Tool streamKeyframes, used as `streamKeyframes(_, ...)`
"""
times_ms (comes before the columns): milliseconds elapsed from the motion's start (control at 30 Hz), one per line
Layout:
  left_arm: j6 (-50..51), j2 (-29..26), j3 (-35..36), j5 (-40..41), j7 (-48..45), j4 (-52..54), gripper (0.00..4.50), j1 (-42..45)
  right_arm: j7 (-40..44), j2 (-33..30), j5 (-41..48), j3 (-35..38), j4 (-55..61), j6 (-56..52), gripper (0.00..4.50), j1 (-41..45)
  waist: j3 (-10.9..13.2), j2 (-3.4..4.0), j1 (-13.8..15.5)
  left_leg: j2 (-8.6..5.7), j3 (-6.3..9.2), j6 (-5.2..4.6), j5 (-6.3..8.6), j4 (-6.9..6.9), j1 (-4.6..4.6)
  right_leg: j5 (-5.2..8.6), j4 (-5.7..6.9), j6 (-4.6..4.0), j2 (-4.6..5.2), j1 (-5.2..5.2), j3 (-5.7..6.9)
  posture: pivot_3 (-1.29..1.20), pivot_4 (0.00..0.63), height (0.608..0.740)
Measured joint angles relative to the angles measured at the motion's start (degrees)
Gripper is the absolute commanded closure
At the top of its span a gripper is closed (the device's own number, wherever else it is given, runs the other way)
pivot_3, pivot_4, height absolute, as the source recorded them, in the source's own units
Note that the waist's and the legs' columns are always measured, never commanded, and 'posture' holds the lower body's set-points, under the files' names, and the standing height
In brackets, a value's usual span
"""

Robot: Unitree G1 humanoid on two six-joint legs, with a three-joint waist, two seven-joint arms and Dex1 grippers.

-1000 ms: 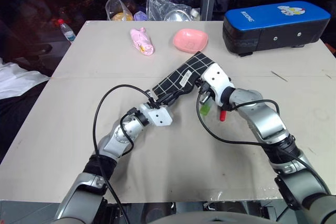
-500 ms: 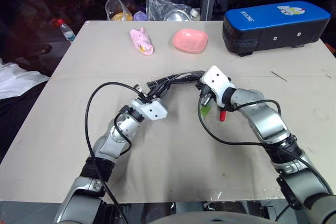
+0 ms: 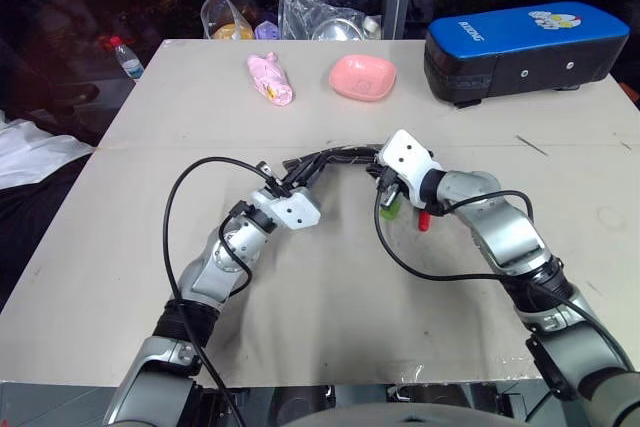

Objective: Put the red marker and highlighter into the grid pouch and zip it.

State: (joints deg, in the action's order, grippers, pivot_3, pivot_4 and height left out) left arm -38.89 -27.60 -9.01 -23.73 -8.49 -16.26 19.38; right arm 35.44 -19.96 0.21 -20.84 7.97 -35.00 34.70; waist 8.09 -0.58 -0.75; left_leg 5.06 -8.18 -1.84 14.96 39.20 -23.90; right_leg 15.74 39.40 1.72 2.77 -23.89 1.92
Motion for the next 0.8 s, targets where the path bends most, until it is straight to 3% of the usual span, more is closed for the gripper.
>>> streamKeyframes(800,-2.7,-1.1,-2.3,-1.9,-1.8,-0.9,4.45,0.4,8.3,0.2,-2.5,-6.4,0.5,2.3,4.5,1.8,0.0,0.01,0.0,0.0,0.01,-0.01,0.01,0.0,0.0,0.0,-0.01,0.0,0.0,-0.01,0.0,0.0,0.15,0.717)
